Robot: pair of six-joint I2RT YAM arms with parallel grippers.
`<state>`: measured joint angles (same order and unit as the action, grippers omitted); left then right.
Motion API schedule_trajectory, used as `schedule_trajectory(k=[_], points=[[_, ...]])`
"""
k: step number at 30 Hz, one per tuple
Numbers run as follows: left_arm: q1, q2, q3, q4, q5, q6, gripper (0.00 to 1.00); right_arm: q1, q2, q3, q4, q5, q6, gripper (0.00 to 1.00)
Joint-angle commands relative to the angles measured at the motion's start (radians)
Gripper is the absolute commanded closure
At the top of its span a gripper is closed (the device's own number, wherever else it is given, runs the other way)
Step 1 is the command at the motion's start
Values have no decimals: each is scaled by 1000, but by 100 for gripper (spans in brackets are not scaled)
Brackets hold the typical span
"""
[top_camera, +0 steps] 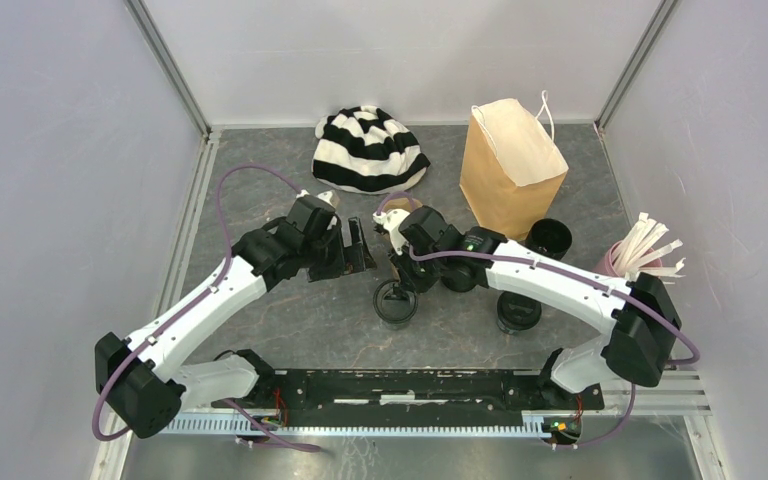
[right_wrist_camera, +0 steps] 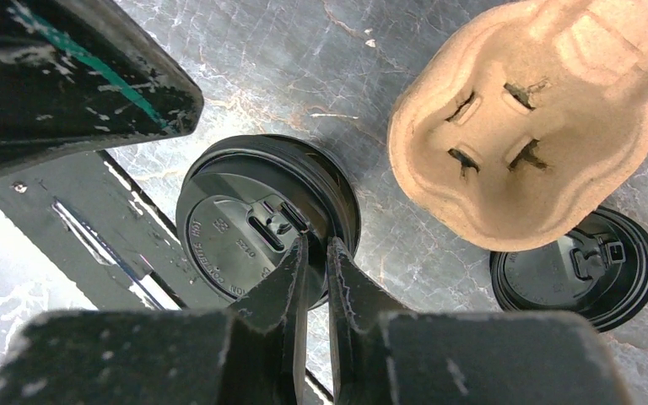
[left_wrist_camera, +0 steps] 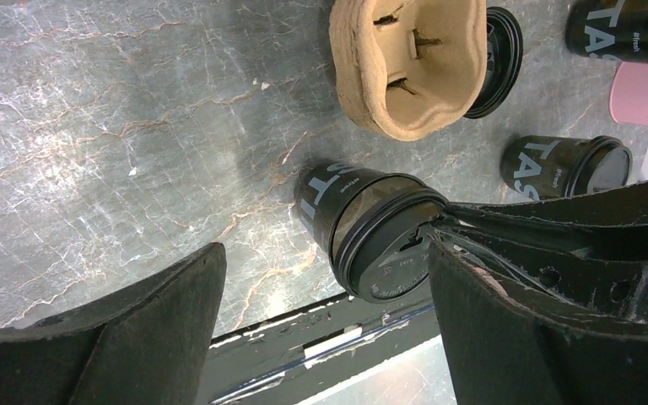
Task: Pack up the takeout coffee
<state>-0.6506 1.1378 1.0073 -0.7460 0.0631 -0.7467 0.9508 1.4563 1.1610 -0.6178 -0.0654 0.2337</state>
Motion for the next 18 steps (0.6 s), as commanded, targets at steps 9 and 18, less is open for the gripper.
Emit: schedule_trajectory(k=[9, 18], points=[[8, 22, 2, 43, 102, 21, 5, 2, 24, 66, -12, 39, -5, 85], [9, 113, -35, 127, 305, 78, 6, 0, 40, 73, -20, 44, 1, 81]])
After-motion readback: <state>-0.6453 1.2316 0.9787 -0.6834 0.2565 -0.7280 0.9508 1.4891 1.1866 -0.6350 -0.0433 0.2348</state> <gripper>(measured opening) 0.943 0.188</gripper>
